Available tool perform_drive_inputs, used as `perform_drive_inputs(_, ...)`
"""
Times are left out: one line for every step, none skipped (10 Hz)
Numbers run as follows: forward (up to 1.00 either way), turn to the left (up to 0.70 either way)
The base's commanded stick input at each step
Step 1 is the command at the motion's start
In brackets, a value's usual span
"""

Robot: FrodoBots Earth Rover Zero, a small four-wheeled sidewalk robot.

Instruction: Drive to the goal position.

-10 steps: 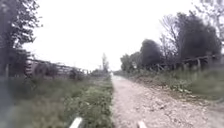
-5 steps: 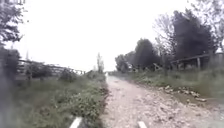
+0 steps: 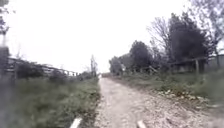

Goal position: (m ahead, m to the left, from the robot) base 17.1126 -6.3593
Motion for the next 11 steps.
perform_drive_inputs(0.70,0.00)
perform_drive_inputs(0.70,0.00)
perform_drive_inputs(0.70,0.00)
perform_drive_inputs(0.70,0.00)
perform_drive_inputs(0.70,0.00)
perform_drive_inputs(0.70,0.00)
perform_drive_inputs(0.70,0.00)
perform_drive_inputs(0.70,0.00)
perform_drive_inputs(0.70,0.00)
perform_drive_inputs(0.70,0.00)
perform_drive_inputs(0.70,0.00)
